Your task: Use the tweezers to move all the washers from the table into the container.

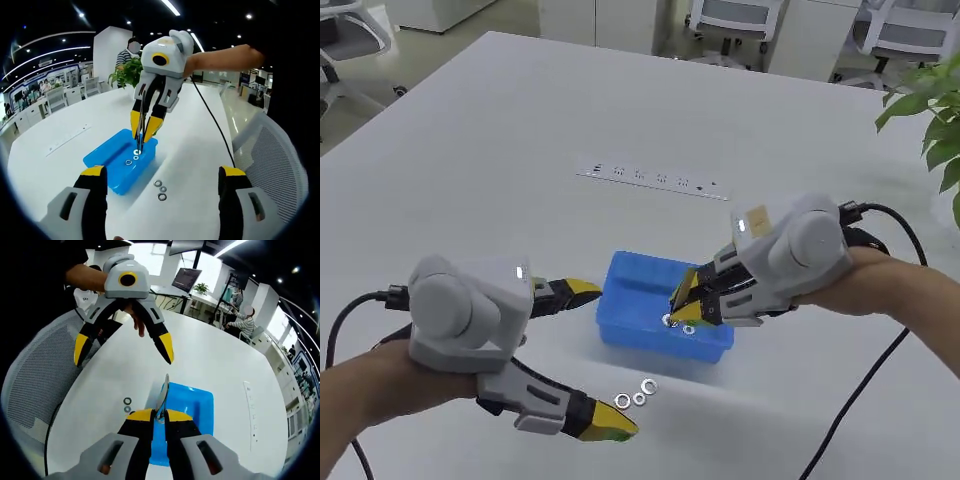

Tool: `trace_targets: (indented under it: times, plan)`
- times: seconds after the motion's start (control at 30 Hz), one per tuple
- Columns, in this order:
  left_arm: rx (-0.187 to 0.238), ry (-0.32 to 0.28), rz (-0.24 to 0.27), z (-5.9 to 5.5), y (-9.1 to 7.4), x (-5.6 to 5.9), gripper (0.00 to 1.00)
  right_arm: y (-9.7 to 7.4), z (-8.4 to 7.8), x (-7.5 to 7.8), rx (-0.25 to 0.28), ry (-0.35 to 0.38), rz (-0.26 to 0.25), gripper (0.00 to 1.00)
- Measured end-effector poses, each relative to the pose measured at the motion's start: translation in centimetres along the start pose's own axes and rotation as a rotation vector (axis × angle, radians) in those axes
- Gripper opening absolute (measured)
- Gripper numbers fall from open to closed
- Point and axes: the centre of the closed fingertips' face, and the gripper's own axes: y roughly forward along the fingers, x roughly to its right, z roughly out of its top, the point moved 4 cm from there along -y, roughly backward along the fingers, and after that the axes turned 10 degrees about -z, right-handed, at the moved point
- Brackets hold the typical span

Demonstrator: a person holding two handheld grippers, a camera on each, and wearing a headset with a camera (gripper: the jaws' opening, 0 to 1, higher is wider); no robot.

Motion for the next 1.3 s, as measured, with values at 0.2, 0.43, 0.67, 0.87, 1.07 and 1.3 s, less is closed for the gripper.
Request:
trace_targets:
  times: [0.2,0.43,0.67,0.87,1.07,1.3]
  plan:
    - [0.010,-0.010,-0.006,0.1,-0.3,-0.1,0.99,0.7,-0.6,0.8,-0.005,-0.002,-0.005,0.09]
    - [0.015,-0.015,-0.003,0.1,-0.4,-0.4,0.99,1.6,-1.1,1.4,-0.006,0.000,-0.005,0.09]
    - [0.024,-0.021,0.010,0.3,-0.6,-0.9,0.99,2.8,-1.9,1.9,-0.010,0.012,-0.007,0.09]
    - [0.027,-0.025,0.022,0.4,-0.6,-1.4,0.98,3.7,-2.6,2.0,-0.011,0.022,-0.003,0.09]
    - [0.021,-0.031,0.028,0.3,-0.5,-2.0,0.93,4.5,-3.2,1.8,-0.018,0.033,0.007,0.09]
    - [0.018,-0.019,0.018,0.4,-0.1,-2.8,0.79,5.3,-3.8,1.6,-0.019,0.044,0.017,0.09]
